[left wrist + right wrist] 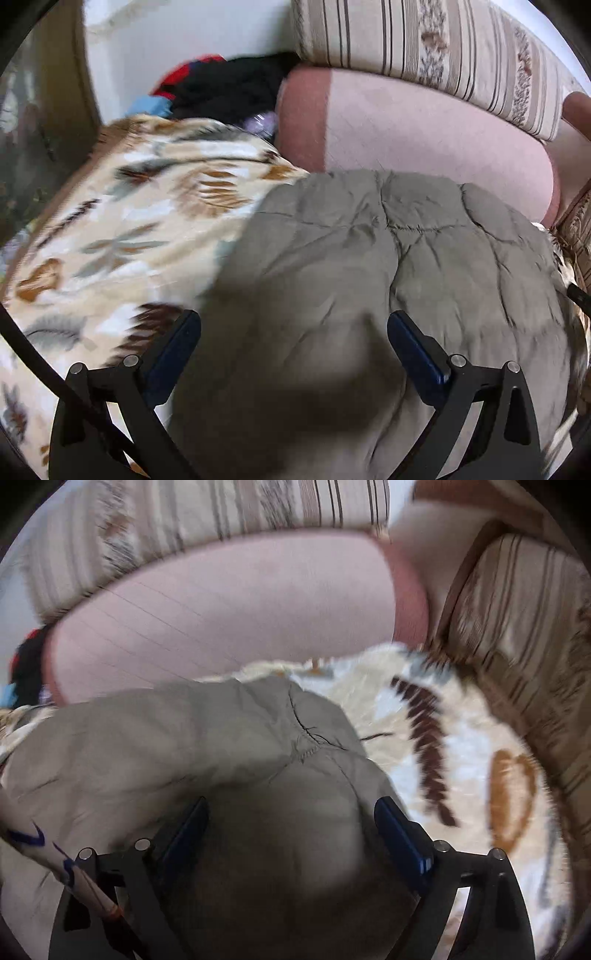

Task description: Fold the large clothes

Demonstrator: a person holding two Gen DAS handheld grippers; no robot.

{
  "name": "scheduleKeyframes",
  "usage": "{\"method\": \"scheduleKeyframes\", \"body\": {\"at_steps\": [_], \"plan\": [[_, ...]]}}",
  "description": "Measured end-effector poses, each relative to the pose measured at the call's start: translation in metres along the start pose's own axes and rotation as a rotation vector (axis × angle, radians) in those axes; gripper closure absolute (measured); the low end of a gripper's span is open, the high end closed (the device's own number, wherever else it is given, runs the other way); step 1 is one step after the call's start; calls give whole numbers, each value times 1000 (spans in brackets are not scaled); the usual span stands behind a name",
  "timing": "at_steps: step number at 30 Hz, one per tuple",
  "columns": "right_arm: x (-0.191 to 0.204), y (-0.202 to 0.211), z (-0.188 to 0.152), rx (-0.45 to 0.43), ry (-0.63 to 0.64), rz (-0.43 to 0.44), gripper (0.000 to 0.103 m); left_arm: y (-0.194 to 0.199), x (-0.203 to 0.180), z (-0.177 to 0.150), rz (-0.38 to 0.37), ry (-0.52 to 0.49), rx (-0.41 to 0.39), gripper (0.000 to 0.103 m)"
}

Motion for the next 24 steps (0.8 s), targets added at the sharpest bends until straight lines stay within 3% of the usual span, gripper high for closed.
{"method": "scheduleKeyframes", "body": {"at_steps": [4, 8, 10, 13, 16, 24], "plan": [[-2, 71, -46, -34, 53, 71, 9, 55, 21, -34, 70, -12, -53, 2], [12, 103, -104, -25, 128, 102, 11, 85, 32, -67, 98, 13, -67, 2], [23, 115, -132, -15, 164, 107, 17, 100, 35, -82, 86, 40, -72, 2], [34, 135, -167, -3, 160, 144, 17, 133, 37, -97, 123, 59, -149, 2], [40, 156, -191, 0, 155, 147, 17, 169, 34, -106, 184, 42, -233, 2], [45, 200, -211, -19, 149, 160, 17, 227, 17, -120, 160, 9, -313, 1]]}}
Point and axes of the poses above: each gripper's, at about its wrist camera, not at the fingertips, and y roughly against the way its jaws point, x to its left, z to its top, the point moved 4 cm from there along -y, roughly the way its jaws point, and after that the axes turned 2 degrees about -x, right-handed, at the moved point
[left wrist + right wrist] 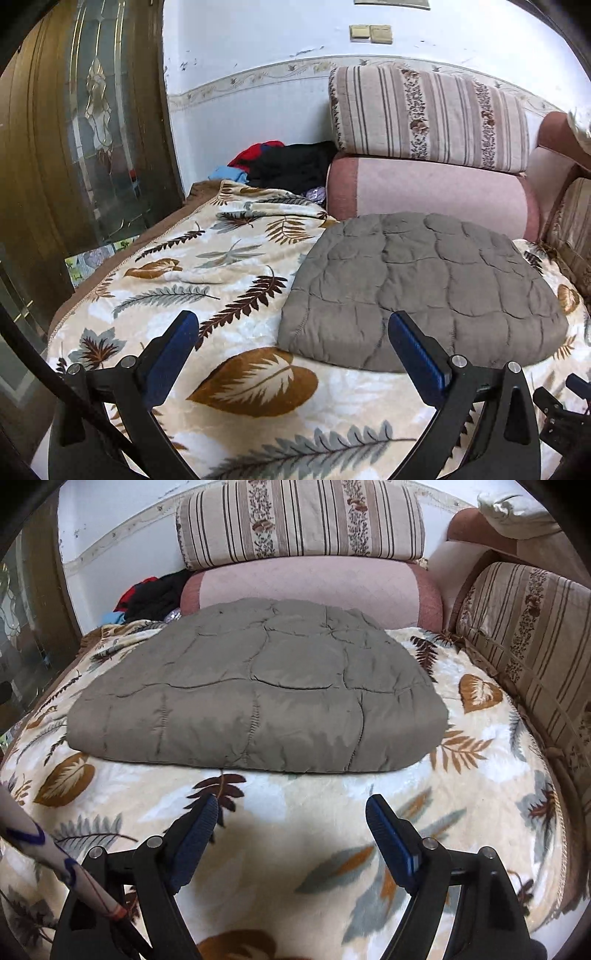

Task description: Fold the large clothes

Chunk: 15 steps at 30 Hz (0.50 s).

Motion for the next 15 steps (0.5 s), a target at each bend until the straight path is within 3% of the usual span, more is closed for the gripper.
{"method": "scheduleKeyframes", "body": {"at_steps": [6, 15], "plan": [[-1, 12, -8, 6, -35, 5, 17, 20, -7, -5, -20, -14, 0, 1], [-9, 10, -19, 34, -65, -17, 17, 15, -11, -19, -51, 11, 77, 1]]}}
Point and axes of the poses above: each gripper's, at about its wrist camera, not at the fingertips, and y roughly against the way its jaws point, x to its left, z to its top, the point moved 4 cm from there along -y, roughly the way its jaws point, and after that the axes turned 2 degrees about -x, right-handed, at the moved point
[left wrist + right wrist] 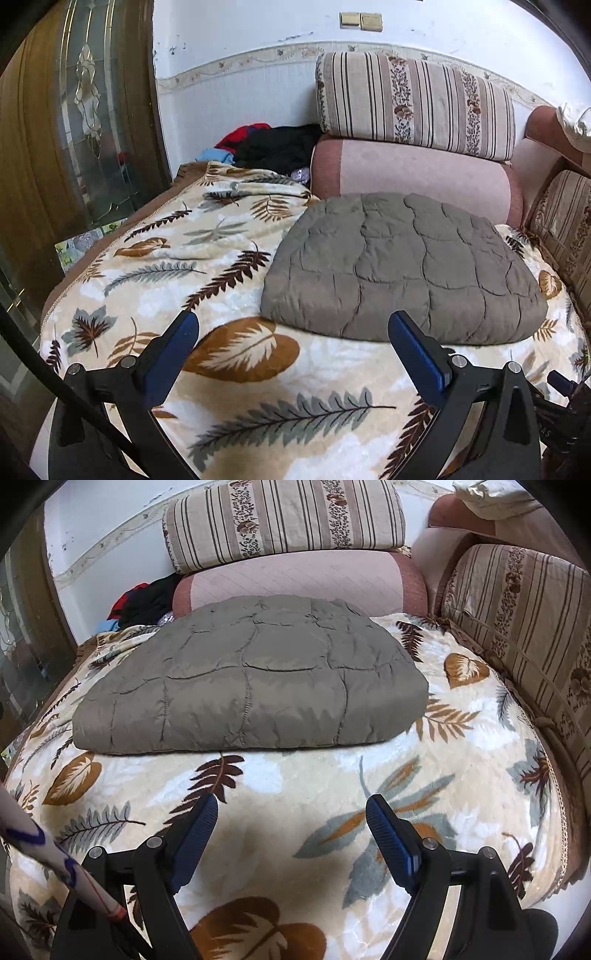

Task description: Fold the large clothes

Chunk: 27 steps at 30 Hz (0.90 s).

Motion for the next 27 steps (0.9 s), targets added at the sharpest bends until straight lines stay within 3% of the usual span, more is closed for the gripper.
{"method": "scheduleKeyframes", "body": {"at_steps": [8, 10, 16, 27], "plan": [[3, -11, -8, 40, 6, -8, 17, 1, -6, -12, 49, -17, -31, 1], [6, -12, -10, 42, 19, -11, 17, -4, -10, -16, -9, -28, 23, 1], [14, -13, -15, 56, 32, -17, 17, -5, -23, -27, -34, -60, 59, 1], [13, -9, -18, 87, 20, -48, 16, -9, -42, -46, -154, -69, 143, 1]]}}
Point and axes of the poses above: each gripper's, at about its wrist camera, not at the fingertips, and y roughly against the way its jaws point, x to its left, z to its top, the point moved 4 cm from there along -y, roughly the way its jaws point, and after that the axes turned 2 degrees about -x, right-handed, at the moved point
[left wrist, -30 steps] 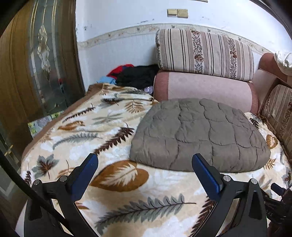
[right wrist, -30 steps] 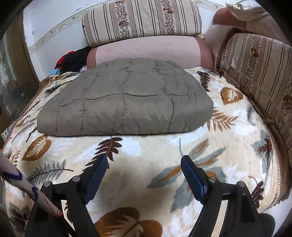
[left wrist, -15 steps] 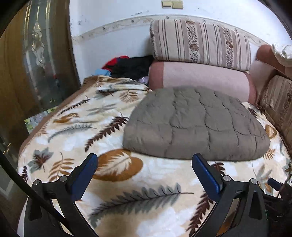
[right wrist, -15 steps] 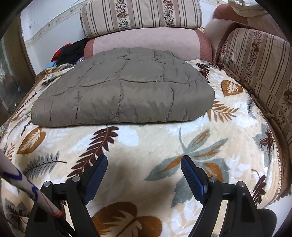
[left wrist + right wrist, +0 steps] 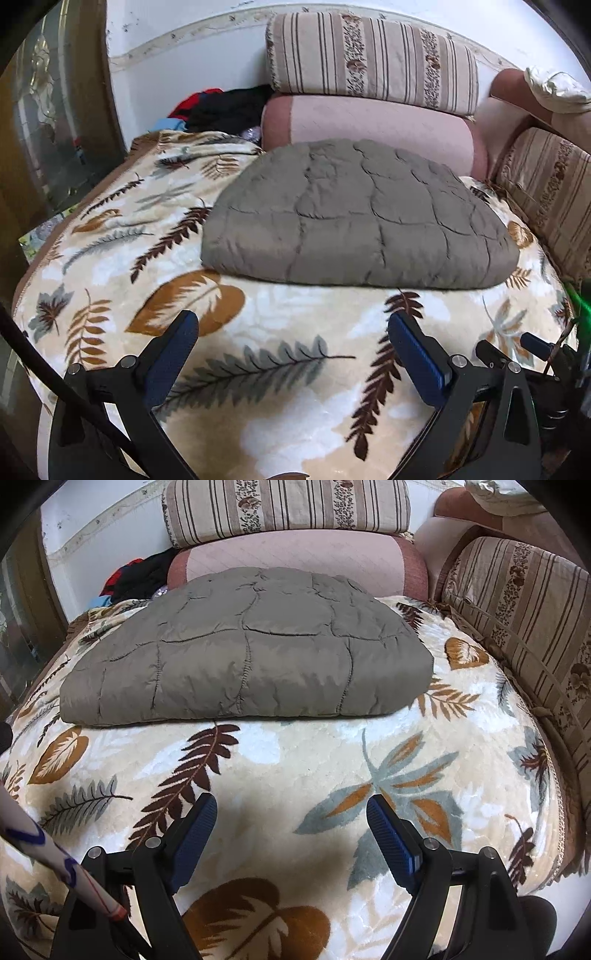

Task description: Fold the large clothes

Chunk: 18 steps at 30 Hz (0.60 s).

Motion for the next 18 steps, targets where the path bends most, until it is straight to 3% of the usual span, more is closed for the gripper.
{"method": "scheduleKeyframes", "body": {"at_steps": [18], "plan": [[6, 15, 2, -22, 17, -76, 13, -6, -6, -11, -63, 20, 61, 1]]}}
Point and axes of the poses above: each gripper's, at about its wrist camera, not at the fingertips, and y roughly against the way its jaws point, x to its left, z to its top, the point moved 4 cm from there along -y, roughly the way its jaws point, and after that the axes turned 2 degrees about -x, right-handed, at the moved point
